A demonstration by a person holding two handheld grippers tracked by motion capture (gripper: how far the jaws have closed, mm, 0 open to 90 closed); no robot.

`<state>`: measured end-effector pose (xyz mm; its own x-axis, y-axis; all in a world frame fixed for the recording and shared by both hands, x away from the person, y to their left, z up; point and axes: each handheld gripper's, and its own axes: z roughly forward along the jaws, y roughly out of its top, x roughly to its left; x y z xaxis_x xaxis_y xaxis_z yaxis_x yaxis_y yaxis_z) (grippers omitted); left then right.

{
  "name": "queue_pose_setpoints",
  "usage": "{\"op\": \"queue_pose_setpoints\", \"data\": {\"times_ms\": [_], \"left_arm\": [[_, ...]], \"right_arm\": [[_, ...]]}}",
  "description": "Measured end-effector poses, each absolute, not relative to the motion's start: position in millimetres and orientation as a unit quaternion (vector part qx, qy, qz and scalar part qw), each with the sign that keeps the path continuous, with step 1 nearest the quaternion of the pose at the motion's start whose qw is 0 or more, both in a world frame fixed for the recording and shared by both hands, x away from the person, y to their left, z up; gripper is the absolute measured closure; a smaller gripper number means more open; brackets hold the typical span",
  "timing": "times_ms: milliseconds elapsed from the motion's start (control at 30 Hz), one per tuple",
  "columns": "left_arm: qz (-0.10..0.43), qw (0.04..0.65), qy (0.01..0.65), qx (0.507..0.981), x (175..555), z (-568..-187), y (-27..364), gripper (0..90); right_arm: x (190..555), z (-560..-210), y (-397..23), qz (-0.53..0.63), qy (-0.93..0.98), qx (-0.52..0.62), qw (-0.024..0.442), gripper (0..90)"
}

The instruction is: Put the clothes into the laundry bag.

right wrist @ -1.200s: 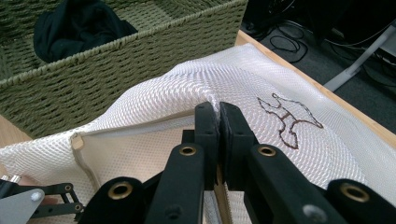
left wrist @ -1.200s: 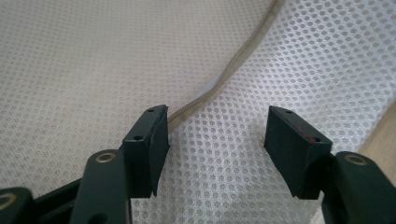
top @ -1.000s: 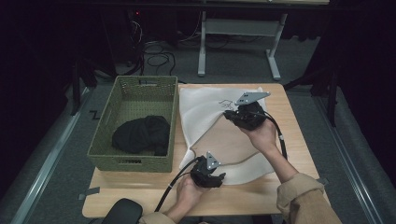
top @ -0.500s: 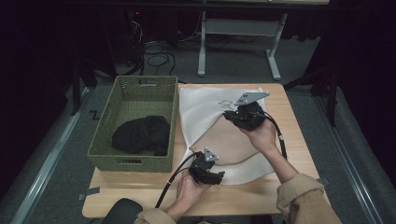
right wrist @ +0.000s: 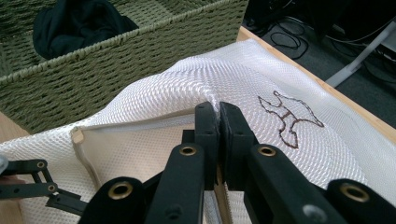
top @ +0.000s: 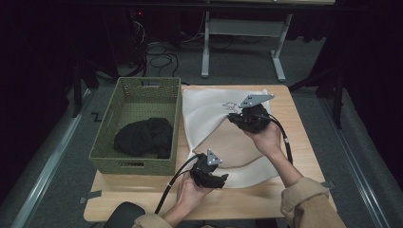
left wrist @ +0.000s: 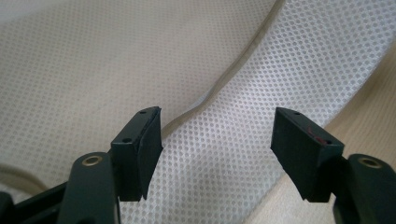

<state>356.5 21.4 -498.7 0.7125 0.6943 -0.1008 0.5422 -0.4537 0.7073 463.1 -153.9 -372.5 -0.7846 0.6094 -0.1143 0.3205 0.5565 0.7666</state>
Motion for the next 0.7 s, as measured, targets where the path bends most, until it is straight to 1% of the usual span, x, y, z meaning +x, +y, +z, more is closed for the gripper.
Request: {"op": "queue_pose_setpoints", "data": {"times_ms": [233, 467, 700], "left_arm": [[0.101, 0.385, 0.374, 0.837, 356, -491, 31, 33.9], [0.106, 0.372, 0.372, 0.844, 351, -483, 38, 33.7], [0.109, 0.374, 0.373, 0.842, 347, -475, 45, 33.4]], "right_arm": [[462, -376, -154, 0.382, 0.862, 0.277, 0.183, 87.7], [461, -386, -152, 0.366, 0.867, 0.287, 0.177, 87.7], [458, -383, -151, 0.354, 0.872, 0.282, 0.185, 87.7]]}}
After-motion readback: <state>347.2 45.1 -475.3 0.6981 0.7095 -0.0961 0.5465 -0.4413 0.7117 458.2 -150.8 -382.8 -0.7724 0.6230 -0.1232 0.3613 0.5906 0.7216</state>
